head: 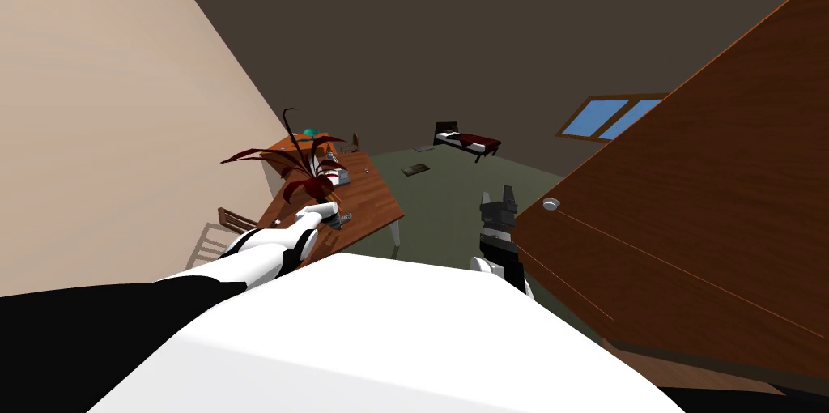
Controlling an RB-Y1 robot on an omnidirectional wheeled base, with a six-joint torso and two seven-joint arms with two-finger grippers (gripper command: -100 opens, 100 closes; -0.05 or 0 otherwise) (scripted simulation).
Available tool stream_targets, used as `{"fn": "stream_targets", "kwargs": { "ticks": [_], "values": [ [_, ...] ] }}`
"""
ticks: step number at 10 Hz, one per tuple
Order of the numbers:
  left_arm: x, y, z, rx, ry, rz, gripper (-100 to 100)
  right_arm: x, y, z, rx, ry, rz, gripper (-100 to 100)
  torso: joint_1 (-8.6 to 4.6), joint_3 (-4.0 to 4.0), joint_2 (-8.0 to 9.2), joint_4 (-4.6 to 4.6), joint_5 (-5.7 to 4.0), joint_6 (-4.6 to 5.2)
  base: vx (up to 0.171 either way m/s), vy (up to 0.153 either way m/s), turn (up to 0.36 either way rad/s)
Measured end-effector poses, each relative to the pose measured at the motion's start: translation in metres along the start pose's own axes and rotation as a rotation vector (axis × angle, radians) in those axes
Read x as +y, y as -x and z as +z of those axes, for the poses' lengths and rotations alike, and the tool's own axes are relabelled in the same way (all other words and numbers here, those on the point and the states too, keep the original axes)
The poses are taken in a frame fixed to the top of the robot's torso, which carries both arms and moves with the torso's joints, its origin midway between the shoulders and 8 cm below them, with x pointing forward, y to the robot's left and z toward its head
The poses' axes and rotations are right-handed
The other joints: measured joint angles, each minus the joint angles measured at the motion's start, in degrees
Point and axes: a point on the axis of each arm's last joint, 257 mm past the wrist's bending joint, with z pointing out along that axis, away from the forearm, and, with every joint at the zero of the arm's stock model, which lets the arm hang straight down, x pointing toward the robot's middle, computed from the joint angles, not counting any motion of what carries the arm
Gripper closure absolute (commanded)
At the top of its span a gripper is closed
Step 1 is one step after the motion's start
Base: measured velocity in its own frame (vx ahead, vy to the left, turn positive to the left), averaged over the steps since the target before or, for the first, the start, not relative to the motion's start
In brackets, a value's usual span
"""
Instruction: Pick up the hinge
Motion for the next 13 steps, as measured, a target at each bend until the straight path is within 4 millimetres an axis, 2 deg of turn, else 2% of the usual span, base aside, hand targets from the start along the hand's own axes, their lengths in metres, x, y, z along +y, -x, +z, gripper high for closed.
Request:
{"fn": "stream_targets", "kwargs": {
  "ticks": [5,7,9,10,11,13],
  "values": [
    [0.001,0.001,-0.001,0.000,0.011,-0.009,-100,0.000,0.000,0.000,0.000,0.000,0.000,0,0.01,0.00,0.00,0.00,0.00,-0.01,0.009,0.012,-0.001],
    [0.009,-0.007,0.001,0.012,0.041,-0.012,-100,0.000,0.000,0.000,0.000,0.000,0.000,0,0.53,-0.10,-0.17,-0.03,0.10,0.05,0.036,0.167,-0.160],
    [0.014,-0.019,0.000,0.032,0.049,-0.006,-100,0.000,0.000,0.000,0.000,0.000,0.000,0,0.45,-0.11,-0.21,-0.04,0.11,-0.02,0.043,0.073,0.024],
    [0.014,-0.020,0.000,0.034,0.052,-0.006,0,0.000,0.000,0.000,0.000,0.000,0.000,0,0.21,-0.09,-0.15,-0.04,0.06,-0.01,0.005,0.009,-0.002],
    [0.014,-0.020,0.000,0.033,0.051,-0.006,-100,0.000,0.000,0.000,0.000,0.000,0.000,0,0.08,-0.04,-0.07,-0.02,0.02,-0.01,0.016,0.002,-0.113],
    [0.019,-0.009,0.002,0.029,0.053,-0.018,-100,0.000,0.000,0.000,0.000,0.000,0.000,0,0.02,-0.04,-0.07,-0.02,0.01,0.00,0.020,0.003,-0.065]
  ]
}}
